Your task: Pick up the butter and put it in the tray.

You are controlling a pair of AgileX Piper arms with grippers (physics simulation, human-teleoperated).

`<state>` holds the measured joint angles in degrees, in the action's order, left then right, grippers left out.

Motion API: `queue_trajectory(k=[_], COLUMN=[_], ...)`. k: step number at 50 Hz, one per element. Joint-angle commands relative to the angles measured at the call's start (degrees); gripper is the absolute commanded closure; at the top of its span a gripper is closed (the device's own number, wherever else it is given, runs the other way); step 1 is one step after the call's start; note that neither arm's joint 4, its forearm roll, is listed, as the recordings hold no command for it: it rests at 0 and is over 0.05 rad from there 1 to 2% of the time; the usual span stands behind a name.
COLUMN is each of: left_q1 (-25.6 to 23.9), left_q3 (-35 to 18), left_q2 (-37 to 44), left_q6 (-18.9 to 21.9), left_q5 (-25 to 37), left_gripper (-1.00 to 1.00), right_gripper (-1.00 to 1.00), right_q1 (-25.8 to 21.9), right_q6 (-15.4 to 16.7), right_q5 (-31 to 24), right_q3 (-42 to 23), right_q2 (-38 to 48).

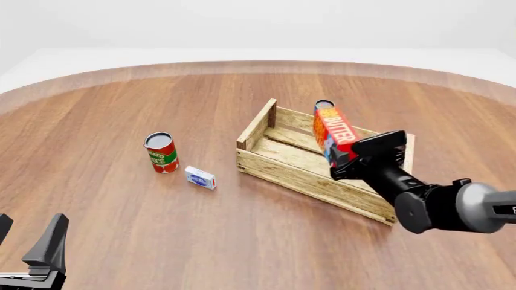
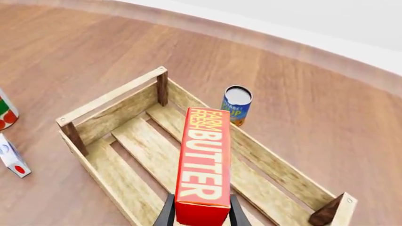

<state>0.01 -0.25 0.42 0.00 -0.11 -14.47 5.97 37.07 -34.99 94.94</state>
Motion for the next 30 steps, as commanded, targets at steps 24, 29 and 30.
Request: queue_trajectory(k=[24,29,30], left_q1=[0.0,0.0,0.0], left_q3=[0.0,0.0,0.0], left_q2=[0.0,0.0,0.0], left_q6=[0.0,0.0,0.0], left_q5=[0.0,0.0,0.0], left_gripper=[-1.0,-1.0,-1.0], right_gripper=[1.0,1.0,1.0], right_q1=[-0.5,-0.5,-0.5], right_q6=[-1.6,-1.6,-1.6], right_q5=[1.4,1.7,1.7], right_q3=[-3.4,-3.5,-3.5], right_q2=[4.5,5.0,5.0])
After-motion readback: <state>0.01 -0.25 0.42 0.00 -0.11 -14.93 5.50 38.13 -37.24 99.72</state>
